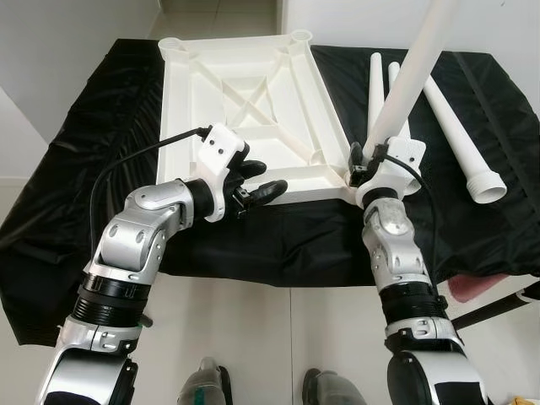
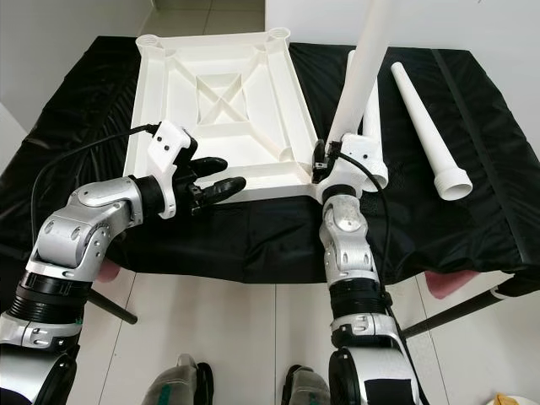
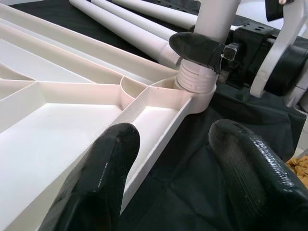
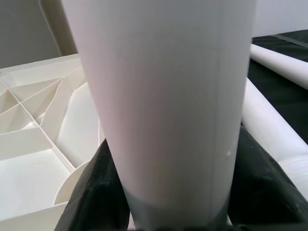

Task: Building children table

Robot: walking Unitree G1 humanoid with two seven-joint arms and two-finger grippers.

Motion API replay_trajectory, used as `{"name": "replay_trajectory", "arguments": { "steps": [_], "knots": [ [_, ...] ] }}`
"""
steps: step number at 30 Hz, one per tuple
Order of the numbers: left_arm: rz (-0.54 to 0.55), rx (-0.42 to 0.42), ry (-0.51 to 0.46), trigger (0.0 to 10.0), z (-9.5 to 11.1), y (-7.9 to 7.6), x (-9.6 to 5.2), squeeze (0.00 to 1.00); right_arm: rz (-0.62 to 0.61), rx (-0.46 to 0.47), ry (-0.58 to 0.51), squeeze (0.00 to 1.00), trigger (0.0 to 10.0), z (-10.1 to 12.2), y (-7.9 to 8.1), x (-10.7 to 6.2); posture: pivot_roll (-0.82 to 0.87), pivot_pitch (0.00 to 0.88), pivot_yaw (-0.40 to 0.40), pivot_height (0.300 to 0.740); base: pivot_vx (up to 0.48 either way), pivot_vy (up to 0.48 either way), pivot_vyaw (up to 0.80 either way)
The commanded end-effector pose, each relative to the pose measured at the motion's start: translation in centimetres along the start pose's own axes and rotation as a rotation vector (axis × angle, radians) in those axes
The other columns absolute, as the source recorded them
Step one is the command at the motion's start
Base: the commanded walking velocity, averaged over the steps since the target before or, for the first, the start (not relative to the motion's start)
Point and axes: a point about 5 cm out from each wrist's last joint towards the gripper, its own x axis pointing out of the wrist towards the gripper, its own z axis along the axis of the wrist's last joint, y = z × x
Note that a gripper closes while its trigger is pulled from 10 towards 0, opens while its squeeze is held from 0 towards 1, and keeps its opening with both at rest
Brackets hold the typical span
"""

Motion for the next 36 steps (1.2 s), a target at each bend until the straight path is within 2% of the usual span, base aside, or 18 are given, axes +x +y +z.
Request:
{"name": "replay_trajectory", "arguments": {
  "steps": [1, 8, 21, 31, 32, 33, 36],
  "knots": [
    [0.017, 0.002, 0.007, 10.0, -0.2, 0.0, 0.0, 0.0, -0.032, -0.003, 0.083, 0.0, 10.0, -1.8, -0.2, -0.9, -0.02, 0.087, 0.049, 0.74, 0.0, 0.0, 0.0],
    [0.013, -0.001, 0.006, 10.0, -0.1, 0.0, 0.0, 0.0, -0.037, 0.001, 0.078, 0.0, 10.0, -1.5, 0.5, -0.9, -0.02, 0.096, 0.052, 0.74, 0.0, 0.0, 0.0],
    [-0.003, 0.0, 0.004, 10.0, 0.1, -0.2, 0.1, 0.0, -0.062, 0.0, 0.088, 0.0, 10.0, -1.3, 0.1, -0.8, -0.02, 0.111, 0.054, 0.74, 0.0, 0.0, 0.0],
    [-0.061, -0.015, 0.007, 10.0, -0.2, -1.6, 0.5, 0.0, -0.069, -0.006, 0.094, 0.0, 10.0, -1.4, -0.2, -0.8, -0.02, 0.115, 0.055, 0.74, 0.0, 0.0, 0.0],
    [-0.063, -0.017, 0.004, 10.0, -0.1, -1.7, 0.6, 0.0, -0.069, -0.004, 0.093, 0.18, 10.0, -1.4, -0.3, -0.8, -0.02, 0.115, 0.054, 0.74, 0.0, 0.0, 0.0],
    [-0.065, -0.02, 0.001, 10.0, -0.1, -1.7, 0.6, 0.0, -0.052, 0.016, 0.077, 1.0, 10.0, -1.1, -0.3, -0.8, -0.02, 0.114, 0.054, 0.74, 0.0, 0.0, 0.0],
    [-0.063, -0.022, 0.0, 10.0, -0.1, -1.7, 0.7, 0.0, -0.036, 0.03, 0.049, 1.0, 10.0, -0.7, -0.2, -0.8, -0.02, 0.114, 0.054, 0.74, 0.0, 0.0, 0.0]
  ]
}}
